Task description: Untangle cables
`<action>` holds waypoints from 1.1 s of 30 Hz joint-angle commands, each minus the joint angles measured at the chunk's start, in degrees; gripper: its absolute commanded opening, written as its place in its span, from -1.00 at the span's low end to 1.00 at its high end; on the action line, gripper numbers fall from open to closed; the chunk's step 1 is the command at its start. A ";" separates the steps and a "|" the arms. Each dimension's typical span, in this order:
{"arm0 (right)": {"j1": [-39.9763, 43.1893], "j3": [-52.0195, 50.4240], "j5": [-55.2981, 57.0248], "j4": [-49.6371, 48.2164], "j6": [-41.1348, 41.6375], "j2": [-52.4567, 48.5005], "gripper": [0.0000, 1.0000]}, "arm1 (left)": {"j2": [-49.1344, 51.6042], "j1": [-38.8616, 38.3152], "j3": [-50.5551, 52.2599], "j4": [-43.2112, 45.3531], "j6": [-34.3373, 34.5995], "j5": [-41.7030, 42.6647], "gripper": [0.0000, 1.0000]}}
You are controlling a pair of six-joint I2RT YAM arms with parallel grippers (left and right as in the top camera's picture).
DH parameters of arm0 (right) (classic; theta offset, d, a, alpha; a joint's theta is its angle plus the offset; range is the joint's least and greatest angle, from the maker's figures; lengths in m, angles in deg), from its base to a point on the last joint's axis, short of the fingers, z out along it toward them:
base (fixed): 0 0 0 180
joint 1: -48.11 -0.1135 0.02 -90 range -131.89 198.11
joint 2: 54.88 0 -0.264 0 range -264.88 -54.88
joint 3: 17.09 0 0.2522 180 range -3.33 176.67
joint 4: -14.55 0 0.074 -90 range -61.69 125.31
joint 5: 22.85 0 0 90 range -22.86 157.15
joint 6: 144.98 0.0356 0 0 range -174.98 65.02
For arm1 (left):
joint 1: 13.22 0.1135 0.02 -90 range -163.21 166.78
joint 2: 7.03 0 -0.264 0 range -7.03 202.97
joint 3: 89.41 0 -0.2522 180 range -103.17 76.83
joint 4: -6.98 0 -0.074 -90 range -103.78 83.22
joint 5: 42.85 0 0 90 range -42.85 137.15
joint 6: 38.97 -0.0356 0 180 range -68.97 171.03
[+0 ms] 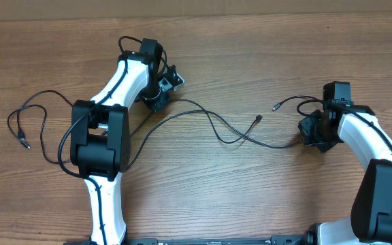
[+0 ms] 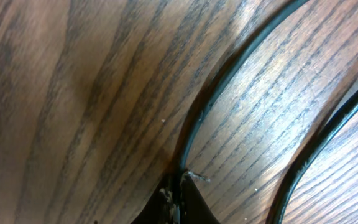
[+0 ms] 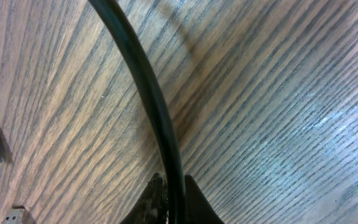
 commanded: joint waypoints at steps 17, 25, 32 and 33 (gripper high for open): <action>-0.33 -0.46 0.13 -0.42 -0.46 1.07 -0.89 | 0.66 0.50 -14.49 -4.90 42.60 -26.60 -0.91; -0.33 -0.46 0.15 -0.48 -0.46 1.07 -0.91 | 0.59 4.17 -24.70 -9.66 47.17 -26.51 -0.92; -0.33 -0.46 0.15 -0.70 -0.46 1.07 -0.92 | 0.59 8.11 -40.72 -16.50 47.30 -18.62 -0.91; -0.33 -0.46 0.15 -0.68 -0.46 1.07 -0.92 | 0.59 8.87 -43.39 -17.38 47.30 -16.46 -0.91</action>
